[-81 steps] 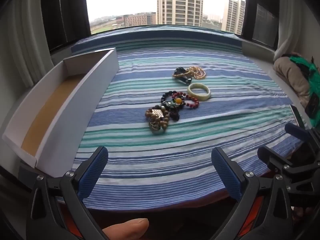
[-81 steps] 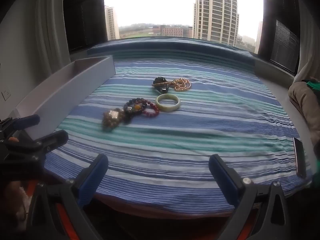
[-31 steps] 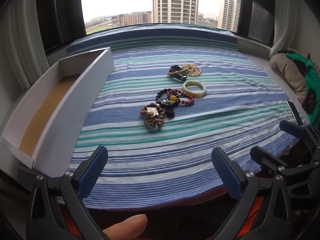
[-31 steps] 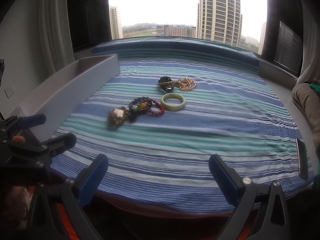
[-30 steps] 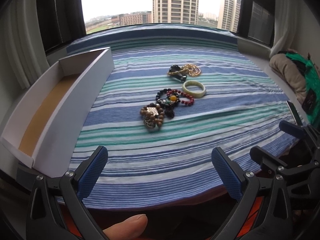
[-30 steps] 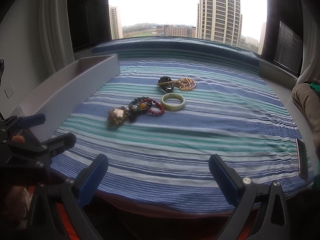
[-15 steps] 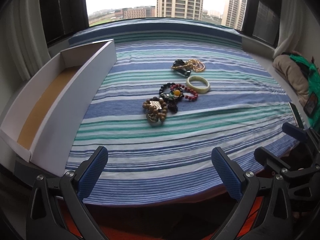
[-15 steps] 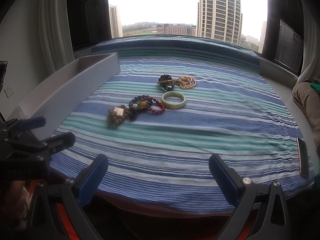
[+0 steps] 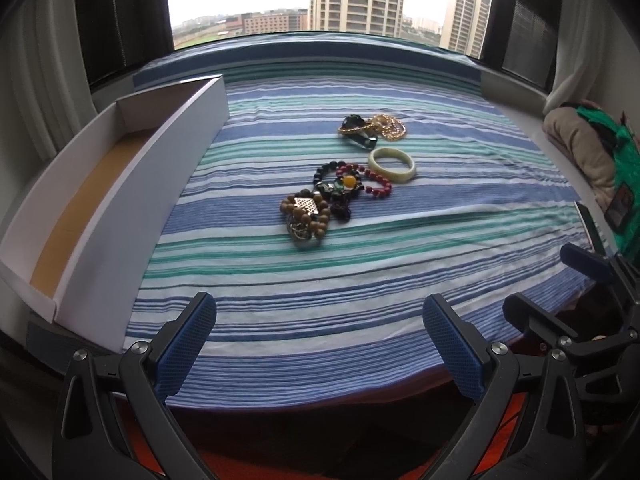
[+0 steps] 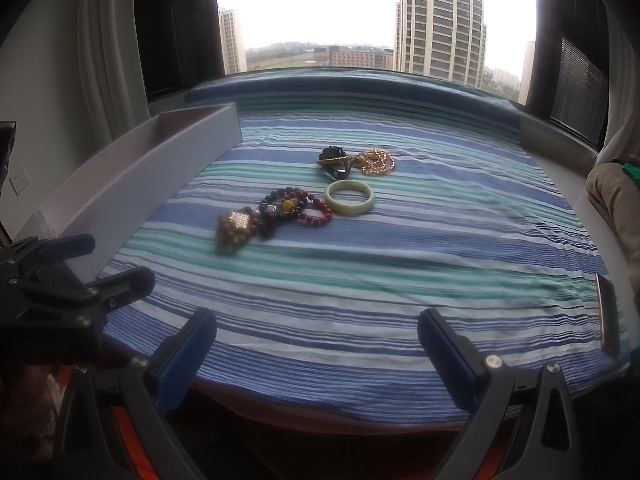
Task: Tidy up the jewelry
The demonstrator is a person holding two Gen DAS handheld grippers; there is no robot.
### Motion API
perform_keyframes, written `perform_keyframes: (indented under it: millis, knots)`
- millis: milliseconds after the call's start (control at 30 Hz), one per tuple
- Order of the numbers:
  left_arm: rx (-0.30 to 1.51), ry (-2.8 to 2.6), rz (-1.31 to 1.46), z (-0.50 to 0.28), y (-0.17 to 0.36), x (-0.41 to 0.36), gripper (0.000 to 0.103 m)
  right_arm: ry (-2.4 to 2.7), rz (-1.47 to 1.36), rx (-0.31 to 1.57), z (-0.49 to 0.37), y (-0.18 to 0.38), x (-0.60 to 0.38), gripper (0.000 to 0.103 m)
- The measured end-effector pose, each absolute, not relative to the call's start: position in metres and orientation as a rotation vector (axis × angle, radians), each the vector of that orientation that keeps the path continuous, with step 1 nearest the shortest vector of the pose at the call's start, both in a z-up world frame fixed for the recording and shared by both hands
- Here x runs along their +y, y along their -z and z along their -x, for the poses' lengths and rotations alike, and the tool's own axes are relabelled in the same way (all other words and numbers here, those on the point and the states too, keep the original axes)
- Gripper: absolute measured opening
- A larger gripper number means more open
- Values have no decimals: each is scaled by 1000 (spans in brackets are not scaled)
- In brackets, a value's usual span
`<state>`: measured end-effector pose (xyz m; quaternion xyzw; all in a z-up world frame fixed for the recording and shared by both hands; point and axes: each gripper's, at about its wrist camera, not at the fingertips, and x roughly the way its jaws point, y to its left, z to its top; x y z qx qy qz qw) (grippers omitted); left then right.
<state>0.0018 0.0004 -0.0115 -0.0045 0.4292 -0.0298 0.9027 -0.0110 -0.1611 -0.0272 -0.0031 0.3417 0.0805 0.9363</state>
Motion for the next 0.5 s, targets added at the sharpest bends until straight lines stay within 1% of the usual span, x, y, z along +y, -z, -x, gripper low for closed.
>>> perform_keyframes:
  millis: [500]
  knots:
    - [888, 62, 19, -2, 11, 1, 103, -165, 8, 697, 12, 28, -160, 102]
